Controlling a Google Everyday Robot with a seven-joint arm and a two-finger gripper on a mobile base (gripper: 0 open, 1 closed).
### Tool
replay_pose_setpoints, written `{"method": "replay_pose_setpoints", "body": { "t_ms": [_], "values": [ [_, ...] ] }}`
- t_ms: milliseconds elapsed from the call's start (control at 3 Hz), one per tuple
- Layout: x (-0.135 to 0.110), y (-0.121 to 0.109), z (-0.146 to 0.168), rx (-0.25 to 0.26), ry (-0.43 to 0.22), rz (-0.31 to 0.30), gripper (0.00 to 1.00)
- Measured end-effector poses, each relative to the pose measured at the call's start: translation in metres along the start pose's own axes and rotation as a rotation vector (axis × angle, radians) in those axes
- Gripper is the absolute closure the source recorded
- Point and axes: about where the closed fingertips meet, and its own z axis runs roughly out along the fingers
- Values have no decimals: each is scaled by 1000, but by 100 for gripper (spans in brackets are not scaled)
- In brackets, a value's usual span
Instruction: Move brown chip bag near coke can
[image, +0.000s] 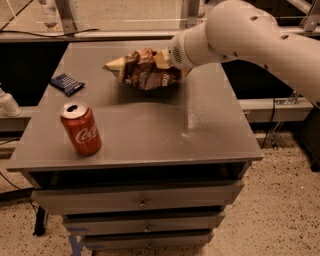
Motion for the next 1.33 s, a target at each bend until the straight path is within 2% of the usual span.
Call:
{"method": "replay_pose_setpoints", "body": {
  "t_ms": [333, 1000, 1333],
  "values": [
    [5, 40, 3, 35, 15, 4, 100],
    [39, 76, -20, 80, 14, 104, 100],
    [60, 88, -36, 79, 20, 152, 100]
  ]
}}
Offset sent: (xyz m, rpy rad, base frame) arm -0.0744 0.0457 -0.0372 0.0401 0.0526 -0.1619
